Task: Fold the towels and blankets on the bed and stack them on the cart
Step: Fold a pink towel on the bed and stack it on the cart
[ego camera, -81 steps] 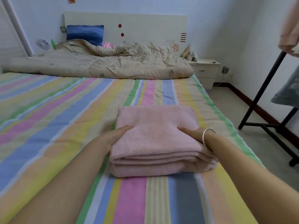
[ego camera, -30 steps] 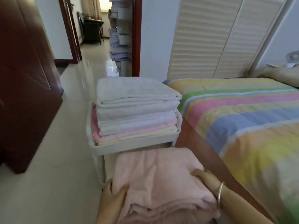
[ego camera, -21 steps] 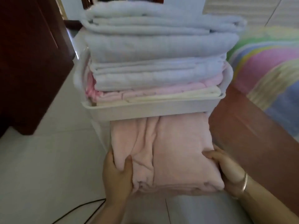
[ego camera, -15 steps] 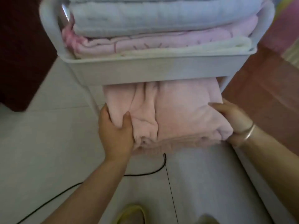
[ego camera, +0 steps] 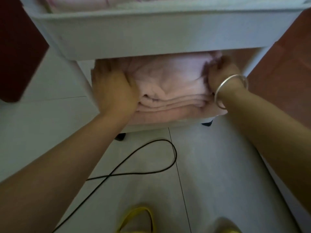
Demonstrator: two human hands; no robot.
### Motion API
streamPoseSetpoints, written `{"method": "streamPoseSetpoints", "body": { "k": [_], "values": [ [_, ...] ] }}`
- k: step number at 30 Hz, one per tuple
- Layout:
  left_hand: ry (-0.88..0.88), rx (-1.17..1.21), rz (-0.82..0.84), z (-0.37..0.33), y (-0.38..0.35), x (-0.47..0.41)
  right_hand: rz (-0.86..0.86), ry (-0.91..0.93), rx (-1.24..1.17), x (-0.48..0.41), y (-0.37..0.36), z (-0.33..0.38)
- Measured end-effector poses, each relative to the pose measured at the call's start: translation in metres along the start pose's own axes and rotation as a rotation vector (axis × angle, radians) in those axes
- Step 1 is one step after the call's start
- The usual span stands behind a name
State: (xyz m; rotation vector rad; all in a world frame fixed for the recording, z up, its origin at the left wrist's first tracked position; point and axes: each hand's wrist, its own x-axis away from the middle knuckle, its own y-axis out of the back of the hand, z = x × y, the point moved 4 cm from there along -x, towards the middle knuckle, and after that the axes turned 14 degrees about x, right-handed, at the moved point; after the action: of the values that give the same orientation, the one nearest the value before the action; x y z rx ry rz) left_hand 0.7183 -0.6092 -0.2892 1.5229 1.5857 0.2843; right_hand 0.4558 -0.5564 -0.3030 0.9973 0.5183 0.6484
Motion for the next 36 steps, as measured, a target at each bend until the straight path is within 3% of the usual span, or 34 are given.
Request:
{"method": "streamPoseSetpoints", "body": {
  "k": [3,7,12,19,22,25,29,31,33,36],
  "values": [
    [-0.329,-0.112,0.137,-0.021,-0.017,0.008,-0.051,0.316,0.418,0.035,0.001,0.037],
    [-0.432,-0.249,0.282,0.001,-0.038,-0.003,0.004,0.51,0.534,0.042,-0.031,0.075],
    [-0.364,-0.389,0.416,0.043,-0.061,0.006,0.127,0.531,0.621,0.033,-0.088,0.06],
    [-0.282,-0.404,0.508,0.046,-0.072,-0.013,0.25,0.485,0.641,0.023,-0.092,0.071],
    [-0.332,-0.246,0.41,0.042,-0.057,-0.003,0.225,0.437,0.575,0.058,-0.074,0.077],
    [-0.278,-0.043,0.251,0.026,-0.024,0.016,0.184,0.426,0.212,0.108,-0.036,0.077],
    [0.178,0.572,-0.047,0.017,0.044,0.049,0.236,0.066,-0.352,0.127,0.019,0.074],
    [0.338,0.677,-0.249,0.023,0.081,0.052,0.231,-0.097,-0.53,0.132,0.043,0.079],
    [0.35,0.723,-0.361,0.018,0.12,0.036,0.213,-0.167,-0.606,0.14,0.066,0.088],
    [0.247,0.82,-0.348,-0.008,0.162,-0.007,0.179,-0.187,-0.617,0.143,0.092,0.105]
  ]
}}
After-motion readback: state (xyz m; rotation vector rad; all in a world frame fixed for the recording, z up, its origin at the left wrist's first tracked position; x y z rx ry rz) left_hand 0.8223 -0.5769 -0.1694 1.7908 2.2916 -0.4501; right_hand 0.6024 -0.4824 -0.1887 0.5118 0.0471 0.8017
